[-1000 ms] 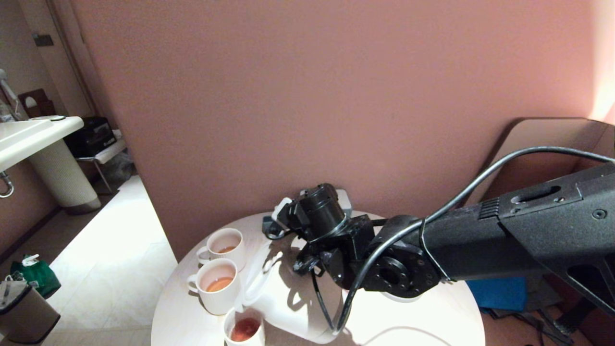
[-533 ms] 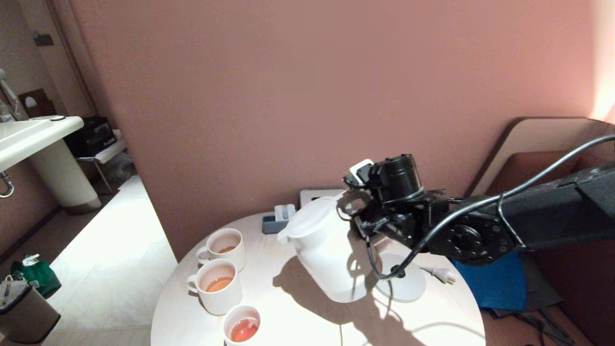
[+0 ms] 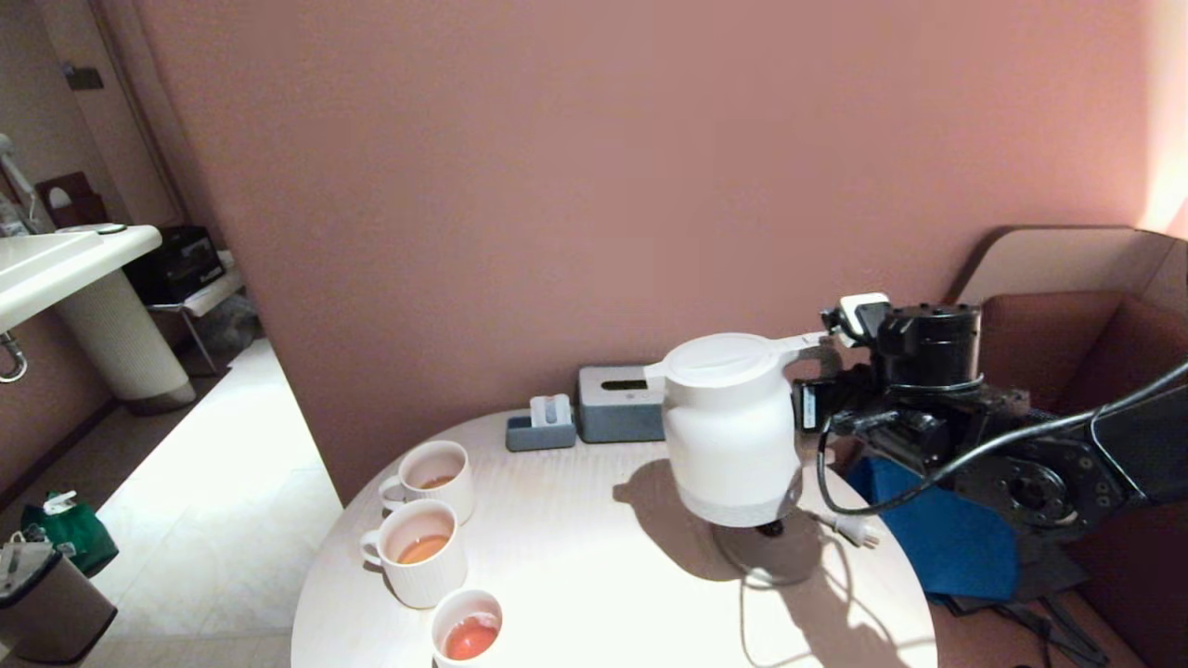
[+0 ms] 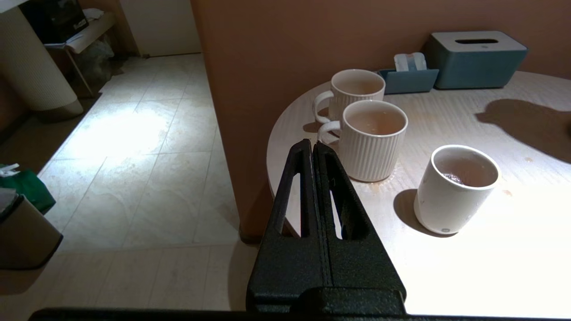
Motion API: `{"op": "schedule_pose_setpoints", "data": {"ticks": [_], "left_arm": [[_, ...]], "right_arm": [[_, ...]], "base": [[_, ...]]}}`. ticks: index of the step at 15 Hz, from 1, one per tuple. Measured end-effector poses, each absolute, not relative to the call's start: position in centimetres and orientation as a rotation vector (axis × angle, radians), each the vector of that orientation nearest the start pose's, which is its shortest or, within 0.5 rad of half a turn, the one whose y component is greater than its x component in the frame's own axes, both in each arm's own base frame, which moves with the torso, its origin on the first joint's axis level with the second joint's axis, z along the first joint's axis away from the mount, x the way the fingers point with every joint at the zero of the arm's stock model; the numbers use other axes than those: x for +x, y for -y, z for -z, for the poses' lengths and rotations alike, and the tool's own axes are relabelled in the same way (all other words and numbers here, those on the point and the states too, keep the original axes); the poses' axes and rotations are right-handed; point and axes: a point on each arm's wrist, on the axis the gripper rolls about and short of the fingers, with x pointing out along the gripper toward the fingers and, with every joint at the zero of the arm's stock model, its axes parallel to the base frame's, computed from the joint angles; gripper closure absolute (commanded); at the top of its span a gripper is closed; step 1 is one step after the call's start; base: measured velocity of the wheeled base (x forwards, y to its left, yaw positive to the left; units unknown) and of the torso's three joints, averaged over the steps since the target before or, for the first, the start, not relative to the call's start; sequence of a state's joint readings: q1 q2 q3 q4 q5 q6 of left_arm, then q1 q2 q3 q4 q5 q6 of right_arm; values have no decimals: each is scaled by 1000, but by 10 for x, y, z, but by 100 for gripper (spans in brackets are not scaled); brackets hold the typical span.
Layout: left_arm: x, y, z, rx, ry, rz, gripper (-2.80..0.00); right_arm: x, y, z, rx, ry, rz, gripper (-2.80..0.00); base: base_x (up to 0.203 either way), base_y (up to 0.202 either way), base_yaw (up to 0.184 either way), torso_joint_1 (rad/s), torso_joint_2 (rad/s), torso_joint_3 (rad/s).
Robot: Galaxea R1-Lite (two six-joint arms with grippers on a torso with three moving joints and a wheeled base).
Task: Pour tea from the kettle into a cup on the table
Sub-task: Put down the kettle on the table
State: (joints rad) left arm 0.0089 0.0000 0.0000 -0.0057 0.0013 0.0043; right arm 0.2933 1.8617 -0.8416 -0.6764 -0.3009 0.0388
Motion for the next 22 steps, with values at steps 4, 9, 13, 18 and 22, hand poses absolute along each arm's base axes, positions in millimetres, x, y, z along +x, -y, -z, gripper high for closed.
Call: {"op": "schedule_pose_setpoints", "data": {"ticks": [4, 9, 13, 18, 22], "left_arm": [[-23, 0, -76, 4, 6, -10, 0], [-23, 0, -76, 5, 5, -10, 0], [-23, 0, -76, 5, 6, -10, 0], [-23, 0, -76, 5, 6, -11, 0], [-23, 0, -76, 5, 6, -10, 0]], "right_arm": [[320, -61, -121, 73, -395, 71, 0], [312, -52, -83, 97, -352, 91, 0], [312, -37, -60, 110, -305, 137, 0], [305, -25, -32, 124, -265, 167, 0], [294, -23, -8, 112, -358, 180, 0]], "base": [[0, 0, 0, 0, 0, 0], [0, 0, 0, 0, 0, 0], [0, 0, 0, 0, 0, 0], [0, 0, 0, 0, 0, 0], [0, 0, 0, 0, 0, 0]]}}
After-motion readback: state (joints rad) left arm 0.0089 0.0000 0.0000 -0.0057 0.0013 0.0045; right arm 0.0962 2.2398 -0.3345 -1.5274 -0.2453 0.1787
